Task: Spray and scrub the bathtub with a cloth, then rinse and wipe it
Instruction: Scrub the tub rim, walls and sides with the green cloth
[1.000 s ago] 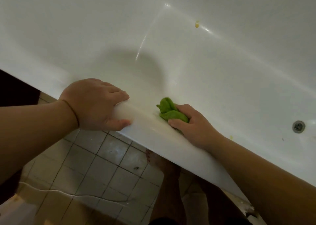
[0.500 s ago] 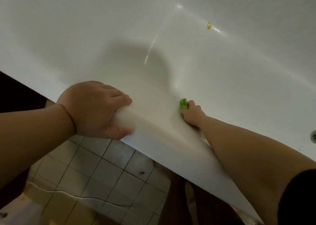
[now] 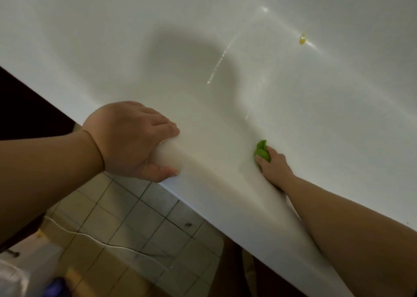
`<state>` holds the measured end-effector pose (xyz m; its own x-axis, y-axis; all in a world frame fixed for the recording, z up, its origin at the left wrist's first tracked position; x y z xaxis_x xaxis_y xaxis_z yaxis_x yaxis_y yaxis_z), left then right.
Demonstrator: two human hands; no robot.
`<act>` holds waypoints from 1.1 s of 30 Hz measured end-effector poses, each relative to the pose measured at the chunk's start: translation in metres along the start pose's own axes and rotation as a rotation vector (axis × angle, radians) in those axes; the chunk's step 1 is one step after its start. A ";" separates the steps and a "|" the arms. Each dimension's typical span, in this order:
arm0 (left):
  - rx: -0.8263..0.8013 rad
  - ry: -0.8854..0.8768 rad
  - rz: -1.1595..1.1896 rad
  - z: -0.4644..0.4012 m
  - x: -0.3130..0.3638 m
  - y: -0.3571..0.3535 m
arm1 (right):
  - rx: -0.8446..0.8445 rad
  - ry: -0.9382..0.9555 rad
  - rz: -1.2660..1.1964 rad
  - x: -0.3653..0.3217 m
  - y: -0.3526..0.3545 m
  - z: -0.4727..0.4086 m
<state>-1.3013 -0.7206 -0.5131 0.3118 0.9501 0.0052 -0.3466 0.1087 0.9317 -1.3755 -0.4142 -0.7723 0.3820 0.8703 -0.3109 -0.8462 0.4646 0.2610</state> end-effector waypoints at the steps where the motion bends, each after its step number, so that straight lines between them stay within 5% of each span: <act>1: -0.002 0.006 -0.002 0.001 -0.002 -0.001 | 0.003 -0.003 -0.006 -0.010 -0.007 -0.009; 7: -0.009 0.035 -0.001 0.003 -0.008 -0.003 | -0.127 0.275 -0.145 -0.122 -0.051 0.031; 13: -0.011 0.018 0.016 0.001 -0.011 -0.001 | -0.147 0.380 -0.470 -0.146 -0.014 0.144; 20: -0.007 0.009 0.014 0.003 -0.016 -0.003 | -0.284 0.535 -0.231 -0.175 -0.038 0.172; 28: -0.016 0.024 0.053 0.006 -0.024 -0.005 | -0.101 0.214 -0.072 -0.102 -0.050 0.000; 33: -0.021 0.017 0.049 0.009 -0.032 -0.008 | -0.072 0.148 -0.107 -0.111 -0.060 -0.020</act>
<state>-1.3007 -0.7540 -0.5173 0.2790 0.9593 0.0439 -0.3791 0.0680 0.9228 -1.3746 -0.5418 -0.7717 0.4165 0.7808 -0.4657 -0.8302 0.5354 0.1552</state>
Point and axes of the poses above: each hand's wrist, its own z-axis away from the middle knuckle, its own y-axis out of the back of the hand, x = y × z, the point moved 9 cm from there along -z, towards the middle knuckle, and after that the axes turned 13 degrees about -z, right-handed, at the moved point
